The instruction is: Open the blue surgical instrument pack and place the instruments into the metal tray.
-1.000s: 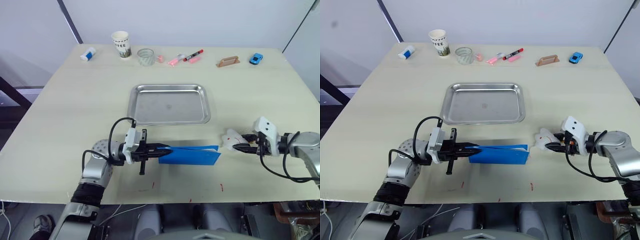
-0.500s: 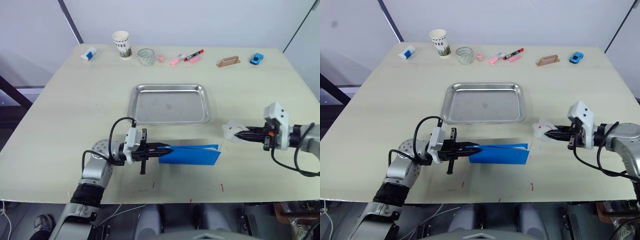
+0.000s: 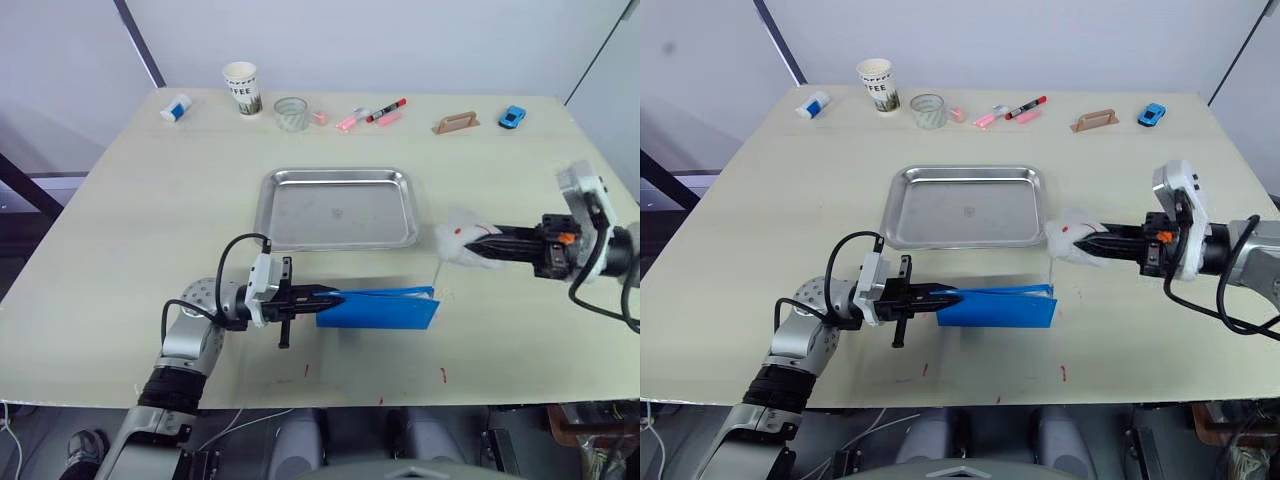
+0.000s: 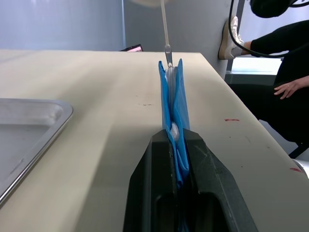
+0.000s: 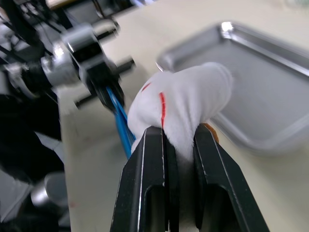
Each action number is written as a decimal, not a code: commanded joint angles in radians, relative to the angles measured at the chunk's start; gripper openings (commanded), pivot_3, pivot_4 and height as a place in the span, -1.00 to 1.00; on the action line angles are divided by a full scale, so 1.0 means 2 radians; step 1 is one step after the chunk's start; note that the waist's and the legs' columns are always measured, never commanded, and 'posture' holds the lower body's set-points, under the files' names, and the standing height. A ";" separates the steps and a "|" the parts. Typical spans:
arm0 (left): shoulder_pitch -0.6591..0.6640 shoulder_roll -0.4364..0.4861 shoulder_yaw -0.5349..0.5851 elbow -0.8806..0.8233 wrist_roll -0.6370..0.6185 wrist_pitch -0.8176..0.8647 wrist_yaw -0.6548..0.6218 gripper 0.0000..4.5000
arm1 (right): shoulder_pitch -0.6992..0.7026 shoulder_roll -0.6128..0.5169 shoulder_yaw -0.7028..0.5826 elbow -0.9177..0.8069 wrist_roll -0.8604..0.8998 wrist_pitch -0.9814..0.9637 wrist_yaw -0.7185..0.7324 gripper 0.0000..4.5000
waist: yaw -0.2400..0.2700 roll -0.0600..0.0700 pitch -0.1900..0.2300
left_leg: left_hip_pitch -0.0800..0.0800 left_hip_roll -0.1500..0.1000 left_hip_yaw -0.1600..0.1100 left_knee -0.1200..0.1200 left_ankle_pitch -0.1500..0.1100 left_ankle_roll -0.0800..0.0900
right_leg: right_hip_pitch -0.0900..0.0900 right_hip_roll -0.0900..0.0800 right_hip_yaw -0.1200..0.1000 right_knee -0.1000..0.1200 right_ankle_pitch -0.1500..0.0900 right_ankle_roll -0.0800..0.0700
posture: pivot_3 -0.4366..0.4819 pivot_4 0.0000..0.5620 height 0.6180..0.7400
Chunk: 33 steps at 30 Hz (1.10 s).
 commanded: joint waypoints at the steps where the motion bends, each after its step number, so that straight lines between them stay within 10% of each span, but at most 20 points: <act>1: -0.001 0.006 -0.001 -0.001 0.011 -0.008 -0.003 -1.00 | -0.044 0.026 0.025 -0.022 0.014 -0.003 -0.029 -1.00 | -0.001 0.000 0.000 | 0.000 0.000 0.000 0.000 0.000 0.000 | 0.000 0.000 0.000 0.000 0.000 0.000 | -0.05 -0.47 1.00; 17: -0.002 0.001 -0.010 -0.012 0.019 -0.007 0.009 -1.00 | -0.109 0.177 0.202 0.005 -0.090 -0.070 -0.066 -1.00 | 0.000 0.000 0.000 | 0.000 0.000 0.001 0.000 0.000 0.000 | 0.000 0.000 -0.001 0.000 0.000 0.000 | -0.05 -0.47 1.00; 33: 0.004 0.002 -0.005 -0.022 0.023 0.006 0.024 -1.00 | -0.105 0.209 0.204 -0.005 -0.101 -0.067 -0.048 -1.00 | 0.003 0.000 0.000 | -0.001 0.000 0.002 0.000 0.001 -0.002 | 0.000 0.000 -0.001 0.000 0.000 0.000 | -0.05 -0.47 1.00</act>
